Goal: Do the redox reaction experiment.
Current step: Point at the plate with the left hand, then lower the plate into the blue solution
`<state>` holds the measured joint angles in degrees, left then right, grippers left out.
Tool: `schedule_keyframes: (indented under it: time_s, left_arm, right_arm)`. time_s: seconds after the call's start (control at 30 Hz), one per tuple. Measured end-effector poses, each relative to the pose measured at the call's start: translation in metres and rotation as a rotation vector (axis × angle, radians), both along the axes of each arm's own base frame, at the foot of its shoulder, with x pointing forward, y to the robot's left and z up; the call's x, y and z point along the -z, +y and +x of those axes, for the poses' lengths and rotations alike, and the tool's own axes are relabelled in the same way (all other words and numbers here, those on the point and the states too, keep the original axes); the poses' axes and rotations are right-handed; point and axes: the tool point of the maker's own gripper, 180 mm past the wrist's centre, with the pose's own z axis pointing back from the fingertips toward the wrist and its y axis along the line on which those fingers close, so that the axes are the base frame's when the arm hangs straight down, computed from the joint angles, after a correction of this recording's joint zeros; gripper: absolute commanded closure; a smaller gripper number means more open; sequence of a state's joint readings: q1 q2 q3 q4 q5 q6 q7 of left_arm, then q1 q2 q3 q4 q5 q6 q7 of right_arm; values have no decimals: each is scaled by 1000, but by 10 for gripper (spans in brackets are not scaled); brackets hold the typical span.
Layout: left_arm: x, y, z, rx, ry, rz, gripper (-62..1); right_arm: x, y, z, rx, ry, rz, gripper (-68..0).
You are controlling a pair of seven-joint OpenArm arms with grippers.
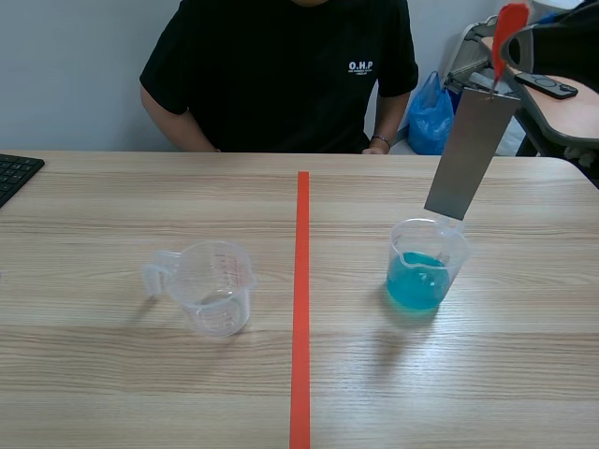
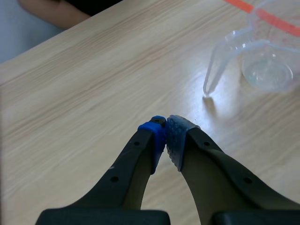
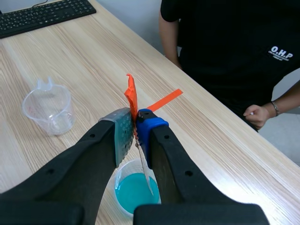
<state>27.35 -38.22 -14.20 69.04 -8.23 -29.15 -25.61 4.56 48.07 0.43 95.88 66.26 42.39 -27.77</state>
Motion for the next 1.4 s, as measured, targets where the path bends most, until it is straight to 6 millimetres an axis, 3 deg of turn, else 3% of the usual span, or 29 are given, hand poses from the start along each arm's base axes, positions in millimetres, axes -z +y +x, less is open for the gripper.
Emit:
schedule_keyframes:
  time_s: [0.2, 0.4, 0.53, 0.63, 1.1, 1.23, 1.4]
  left_arm:
    - [18, 0, -63, -33, 39, 51, -40]
    - [36, -22, -122, -64, 96, 35, -40]
    - [36, -37, -146, -82, 98, 20, -40]
    - [35, -43, -154, -86, 101, 20, -40]
    - [36, -47, -152, -90, 93, 22, -40]
    - [36, -48, -150, -81, 89, 30, -40]
    - [36, -48, -149, -80, 89, 30, -40]
  right_arm:
    - [7, 3, -1, 0, 23, 2, -15]
    - [10, 4, -1, 2, 29, 4, -15]
    - [15, 7, -2, 4, 42, 15, -15]
    - [15, 7, -2, 4, 42, 16, -15]
    - [16, 8, -3, 2, 44, 15, -15]
    - [24, 11, -4, -8, 69, 22, -15]
    - [39, 1, 2, 31, 96, 19, -15]
